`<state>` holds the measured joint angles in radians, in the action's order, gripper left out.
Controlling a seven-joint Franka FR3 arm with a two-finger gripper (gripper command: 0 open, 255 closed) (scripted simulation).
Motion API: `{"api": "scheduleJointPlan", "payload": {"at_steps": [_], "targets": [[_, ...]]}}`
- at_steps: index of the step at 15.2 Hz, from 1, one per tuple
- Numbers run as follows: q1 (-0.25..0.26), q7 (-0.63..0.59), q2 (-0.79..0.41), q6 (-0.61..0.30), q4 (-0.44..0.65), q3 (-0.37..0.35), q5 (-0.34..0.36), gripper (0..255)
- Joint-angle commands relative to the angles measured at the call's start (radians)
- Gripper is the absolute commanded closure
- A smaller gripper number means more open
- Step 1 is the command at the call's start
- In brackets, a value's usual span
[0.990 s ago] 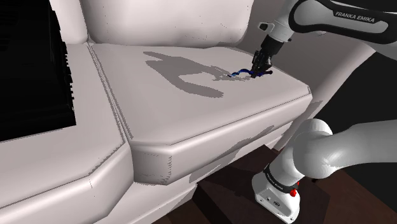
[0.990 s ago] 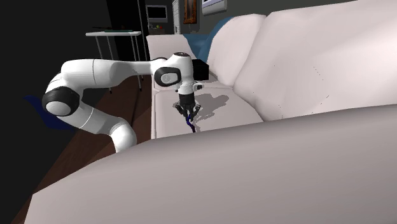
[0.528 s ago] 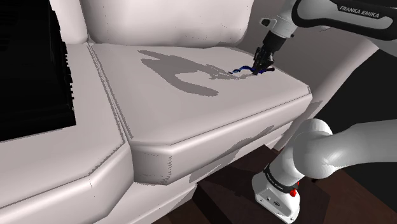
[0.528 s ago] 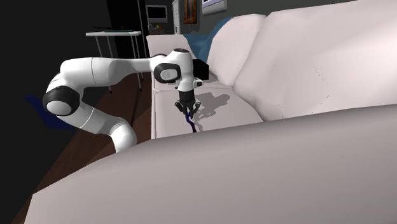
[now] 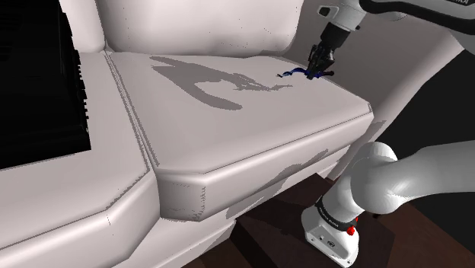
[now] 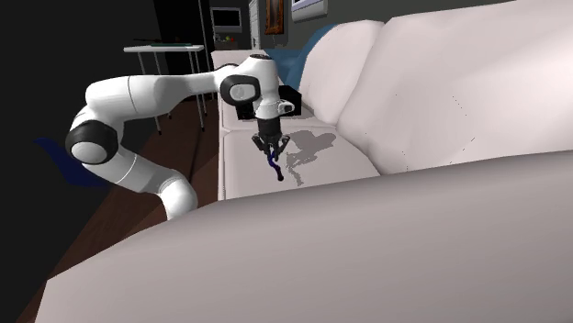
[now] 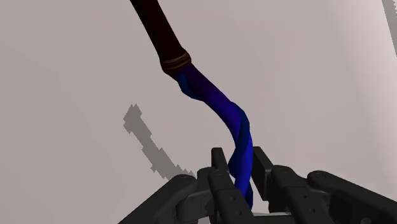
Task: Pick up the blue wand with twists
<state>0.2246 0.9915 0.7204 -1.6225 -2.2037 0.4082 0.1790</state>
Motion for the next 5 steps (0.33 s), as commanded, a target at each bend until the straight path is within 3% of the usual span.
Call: {"api": "scheduleJointPlan", "payload": {"at_steps": [1,5], "targets": [[0.003,0.001,-0.008,0.023,0.03,-0.002,-0.004,255],[0.006,0.002,-0.017,0.049,0.065,-0.006,-0.008,255]]}}
